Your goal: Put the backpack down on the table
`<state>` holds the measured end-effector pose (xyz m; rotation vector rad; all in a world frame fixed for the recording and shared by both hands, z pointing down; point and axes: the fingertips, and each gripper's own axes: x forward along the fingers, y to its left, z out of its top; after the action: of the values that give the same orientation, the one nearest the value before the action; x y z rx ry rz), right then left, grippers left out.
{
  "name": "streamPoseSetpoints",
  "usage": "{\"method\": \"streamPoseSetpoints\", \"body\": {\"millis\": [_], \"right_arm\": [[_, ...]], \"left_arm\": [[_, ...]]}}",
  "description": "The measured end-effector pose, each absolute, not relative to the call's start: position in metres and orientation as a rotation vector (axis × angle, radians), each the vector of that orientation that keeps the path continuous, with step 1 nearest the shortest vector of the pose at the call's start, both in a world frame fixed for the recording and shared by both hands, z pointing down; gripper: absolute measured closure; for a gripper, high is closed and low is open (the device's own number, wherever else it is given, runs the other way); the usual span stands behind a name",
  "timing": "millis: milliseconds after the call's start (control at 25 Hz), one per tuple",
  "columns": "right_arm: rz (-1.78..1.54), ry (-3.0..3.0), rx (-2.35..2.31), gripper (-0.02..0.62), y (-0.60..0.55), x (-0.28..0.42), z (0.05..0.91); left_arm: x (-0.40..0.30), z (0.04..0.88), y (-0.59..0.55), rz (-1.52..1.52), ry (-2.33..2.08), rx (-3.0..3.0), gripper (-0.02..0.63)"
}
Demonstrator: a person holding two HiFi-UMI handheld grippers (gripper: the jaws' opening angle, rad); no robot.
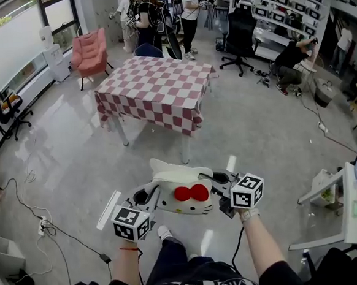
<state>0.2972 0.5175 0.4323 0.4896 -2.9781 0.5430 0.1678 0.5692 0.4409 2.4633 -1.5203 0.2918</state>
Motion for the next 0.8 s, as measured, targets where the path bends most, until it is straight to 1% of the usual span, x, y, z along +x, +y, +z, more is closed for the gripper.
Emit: {"method": "streamPoseSetpoints", "body": {"millis": [200,400,800], "right_arm": [[0.559,-2.979,0.497,0.584,0.5,0.296,0.437],[0.586,-2.981,0.49,0.583,0.457,0.28,0.445],[0.561,-2.996,0.466,0.583,0.36,0.221,0.444]], "left_arm": [[0.166,0.445,0.552,0.301,-1.506,2.454,0.565],[0.15,0.451,0.511,0.316,-1.504,2.438,0.565],[0.093,0.452,0.417,0.335,-1.508,2.427,0.565]]}}
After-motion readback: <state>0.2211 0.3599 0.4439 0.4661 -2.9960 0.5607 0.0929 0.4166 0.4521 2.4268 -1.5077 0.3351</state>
